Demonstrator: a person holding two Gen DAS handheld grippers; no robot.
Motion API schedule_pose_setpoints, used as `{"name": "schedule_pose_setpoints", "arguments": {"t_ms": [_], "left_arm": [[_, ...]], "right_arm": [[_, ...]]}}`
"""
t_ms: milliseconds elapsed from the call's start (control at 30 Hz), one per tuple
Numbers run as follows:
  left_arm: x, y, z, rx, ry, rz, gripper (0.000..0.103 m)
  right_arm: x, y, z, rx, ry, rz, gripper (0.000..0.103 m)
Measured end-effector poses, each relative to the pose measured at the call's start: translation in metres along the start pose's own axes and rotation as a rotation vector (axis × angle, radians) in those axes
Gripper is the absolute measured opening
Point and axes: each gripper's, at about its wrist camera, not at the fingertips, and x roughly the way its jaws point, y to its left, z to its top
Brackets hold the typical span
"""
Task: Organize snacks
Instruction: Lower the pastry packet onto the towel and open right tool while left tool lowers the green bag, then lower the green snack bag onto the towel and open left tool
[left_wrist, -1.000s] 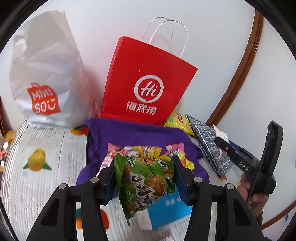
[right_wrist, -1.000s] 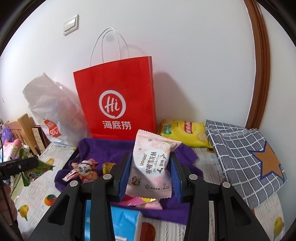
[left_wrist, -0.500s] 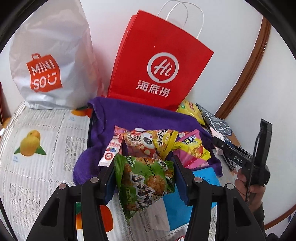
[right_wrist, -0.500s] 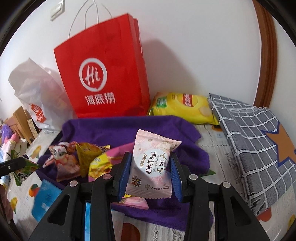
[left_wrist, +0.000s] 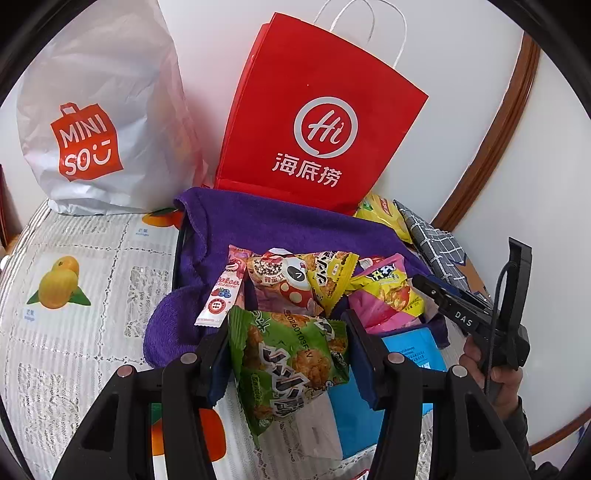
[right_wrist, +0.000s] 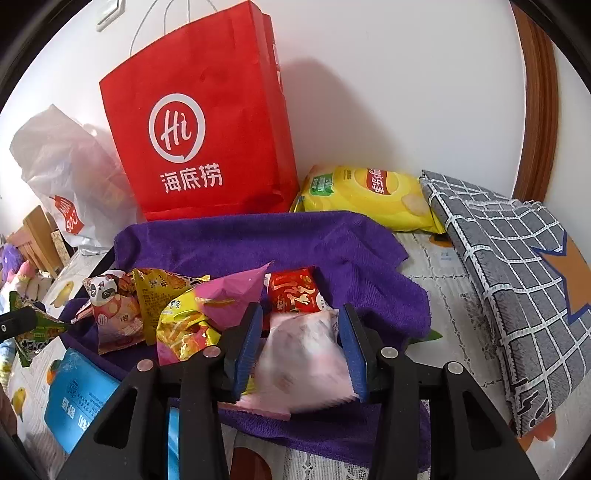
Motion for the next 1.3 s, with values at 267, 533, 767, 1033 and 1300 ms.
{"name": "schedule_pose_setpoints", "arguments": {"t_ms": [267, 533, 767, 1033, 1300], "left_arm": [[0.002, -0.002, -0.001, 0.008, 0.009, 0.015, 0.052], [0.015, -0.016, 0.018, 0.029, 0.016, 0.049, 0.052], [0.039, -0.046, 0.053, 0.069, 0.024, 0.077, 0.052], [0.074, -0.048, 0.070, 0.046, 0.041, 0.133, 0.052], [0.101, -0.040, 0.074, 0.013, 0.073, 0.184, 0.052]], "right_arm": [[-0.026, -0.002, -0.001, 0.035, -0.049, 0.005, 0.049], [-0.047, 0.009, 0.000, -0.002, -0.070, 0.007, 0.049], [-0.053, -0.001, -0.004, 0.032, -0.047, 0.021, 0.049], [-0.059, -0.010, -0.004, 0.067, -0.053, 0.045, 0.049], [-0.057, -0.012, -0.006, 0.071, -0.048, 0.045, 0.049]]}}
